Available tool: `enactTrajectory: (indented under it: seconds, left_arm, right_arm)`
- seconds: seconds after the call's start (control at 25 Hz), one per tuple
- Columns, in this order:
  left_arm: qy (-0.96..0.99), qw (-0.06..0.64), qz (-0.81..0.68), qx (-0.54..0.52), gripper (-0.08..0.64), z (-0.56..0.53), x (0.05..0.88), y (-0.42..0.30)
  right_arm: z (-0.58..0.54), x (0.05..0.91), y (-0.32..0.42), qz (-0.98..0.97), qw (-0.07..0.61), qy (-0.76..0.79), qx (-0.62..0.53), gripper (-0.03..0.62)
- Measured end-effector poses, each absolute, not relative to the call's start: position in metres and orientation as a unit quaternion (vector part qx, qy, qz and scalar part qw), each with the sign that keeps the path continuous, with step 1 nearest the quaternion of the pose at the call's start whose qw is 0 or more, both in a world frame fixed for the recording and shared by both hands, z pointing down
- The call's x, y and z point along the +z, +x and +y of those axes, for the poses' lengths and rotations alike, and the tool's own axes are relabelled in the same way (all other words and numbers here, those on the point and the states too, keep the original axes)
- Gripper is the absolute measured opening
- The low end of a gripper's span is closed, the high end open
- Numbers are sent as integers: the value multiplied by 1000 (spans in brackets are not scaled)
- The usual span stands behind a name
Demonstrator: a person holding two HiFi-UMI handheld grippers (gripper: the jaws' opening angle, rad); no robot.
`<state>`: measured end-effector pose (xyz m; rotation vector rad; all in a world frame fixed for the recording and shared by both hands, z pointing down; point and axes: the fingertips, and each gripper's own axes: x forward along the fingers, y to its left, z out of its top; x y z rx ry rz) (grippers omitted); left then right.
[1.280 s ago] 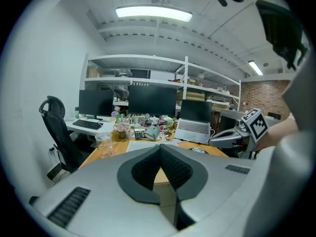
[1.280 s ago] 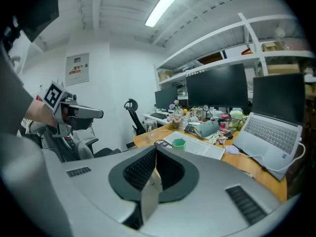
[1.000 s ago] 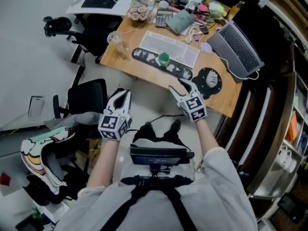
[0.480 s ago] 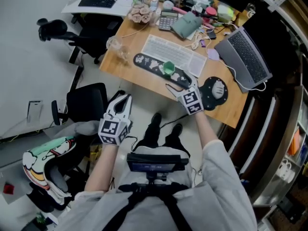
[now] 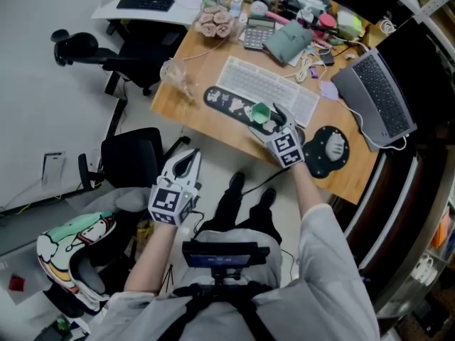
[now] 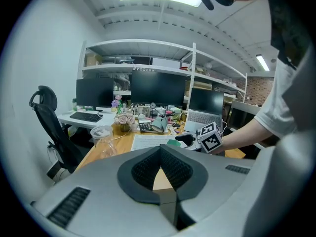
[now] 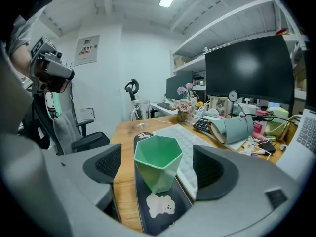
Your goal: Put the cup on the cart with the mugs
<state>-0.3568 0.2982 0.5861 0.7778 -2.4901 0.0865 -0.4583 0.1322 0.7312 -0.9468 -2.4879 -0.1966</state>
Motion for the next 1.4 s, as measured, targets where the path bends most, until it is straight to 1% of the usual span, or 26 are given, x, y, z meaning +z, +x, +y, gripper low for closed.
enactTrajectory:
  seconds: [0.36, 0.4, 0.44, 0.48, 0.72, 0.88, 1.04, 1.2, 1.4]
  left_arm:
    - [270, 273, -923, 31, 5, 318, 594, -358]
    - [268, 274, -923, 29, 5, 319, 594, -359]
    - [266, 277, -923, 26, 5, 319, 593, -360]
    - [264, 278, -923, 23, 5, 319, 593, -361]
    - [274, 270, -923, 23, 5, 320, 599, -360]
    - [270, 274, -923, 17, 5, 320, 597, -359]
    - [272, 280, -921, 16, 5, 322, 592, -356]
    - [275, 258, -926, 8, 5, 320, 582, -359]
    - [292, 235, -927, 13, 5, 317, 565, -367]
  right_arm:
    - [143, 739, -474, -908, 236, -337, -76, 439]
    - [142, 739, -476, -910, 235, -333, -78, 413]
    - [141, 739, -477, -911, 233, -331, -81, 360]
    - [140, 739, -478, -911, 233, -330, -81, 336]
    - [138, 741, -478, -910, 237, -331, -76, 327]
    - [139, 722, -480, -915, 227, -327, -60, 325]
    - [141, 693, -479, -918, 220, -322, -72, 325]
    - [143, 648, -471, -920, 203, -323, -90, 325]
    - [141, 599, -449, -921, 222, -312, -67, 325]
